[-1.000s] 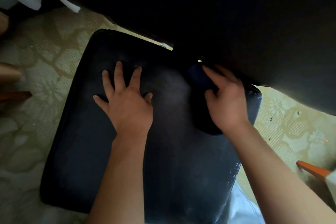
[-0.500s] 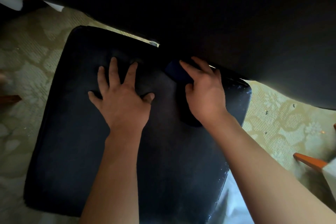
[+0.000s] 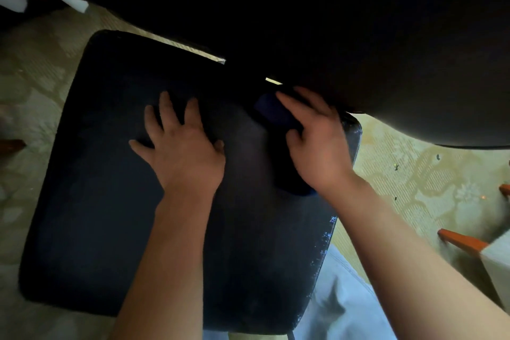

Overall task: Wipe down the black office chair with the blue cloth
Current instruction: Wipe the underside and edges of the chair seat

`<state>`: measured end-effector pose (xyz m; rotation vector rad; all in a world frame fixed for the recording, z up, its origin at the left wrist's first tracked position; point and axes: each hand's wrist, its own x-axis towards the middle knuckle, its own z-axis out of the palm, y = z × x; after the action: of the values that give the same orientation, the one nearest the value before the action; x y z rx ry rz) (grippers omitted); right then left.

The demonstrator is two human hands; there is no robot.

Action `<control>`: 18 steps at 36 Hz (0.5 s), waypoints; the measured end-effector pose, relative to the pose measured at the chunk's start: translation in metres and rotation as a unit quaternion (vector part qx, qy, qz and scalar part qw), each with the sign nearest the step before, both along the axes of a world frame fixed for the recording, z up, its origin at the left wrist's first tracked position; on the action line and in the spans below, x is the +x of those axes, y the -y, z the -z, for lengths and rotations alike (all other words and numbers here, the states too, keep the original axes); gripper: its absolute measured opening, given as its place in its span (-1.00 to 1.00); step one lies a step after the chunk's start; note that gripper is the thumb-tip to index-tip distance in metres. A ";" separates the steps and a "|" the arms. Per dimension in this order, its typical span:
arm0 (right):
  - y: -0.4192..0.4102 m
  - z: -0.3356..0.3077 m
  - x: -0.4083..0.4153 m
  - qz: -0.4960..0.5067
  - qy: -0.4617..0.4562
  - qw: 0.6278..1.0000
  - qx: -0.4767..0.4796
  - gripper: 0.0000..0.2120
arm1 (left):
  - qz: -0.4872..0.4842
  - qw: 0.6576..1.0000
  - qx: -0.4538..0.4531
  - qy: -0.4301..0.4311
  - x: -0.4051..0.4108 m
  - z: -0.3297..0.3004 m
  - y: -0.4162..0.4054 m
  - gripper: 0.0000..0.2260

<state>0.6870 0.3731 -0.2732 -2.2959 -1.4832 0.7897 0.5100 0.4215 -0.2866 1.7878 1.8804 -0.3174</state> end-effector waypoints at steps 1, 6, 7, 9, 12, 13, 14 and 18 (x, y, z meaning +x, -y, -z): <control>-0.008 0.000 -0.006 -0.013 -0.003 1.000 -0.004 -0.37 | 0.014 1.000 0.001 0.006 0.006 -0.002 0.007 -0.24; -0.025 0.007 -0.015 -0.071 0.023 0.996 -0.048 -0.36 | 0.027 0.999 -0.019 0.037 0.026 0.001 0.031 -0.24; -0.024 0.008 -0.014 -0.078 0.027 0.995 -0.053 -0.36 | 0.023 0.999 -0.017 0.033 0.028 0.002 0.032 -0.24; -0.022 0.010 -0.011 -0.100 0.042 0.992 -0.069 -0.35 | 0.011 1.000 -0.005 0.028 0.030 0.006 0.034 -0.25; -0.020 0.012 -0.006 -0.123 0.067 0.985 -0.096 -0.29 | -0.008 0.999 0.005 0.033 0.035 0.007 0.037 -0.25; -0.020 0.013 -0.005 -0.125 0.065 0.985 -0.095 -0.28 | -0.012 0.999 0.002 0.030 0.037 0.006 0.041 -0.24; -0.020 0.013 -0.004 -0.122 0.061 0.987 -0.089 -0.29 | -0.006 1.000 -0.005 0.027 0.040 0.006 0.045 -0.23; -0.020 0.013 0.000 -0.135 0.061 0.986 -0.080 -0.29 | 0.024 1.000 -0.004 0.011 0.045 0.009 0.058 -0.18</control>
<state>0.6871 0.3931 -0.2864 -2.3227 -1.8799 0.8826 0.5548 0.3633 -0.2957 1.8251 1.8214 -0.3217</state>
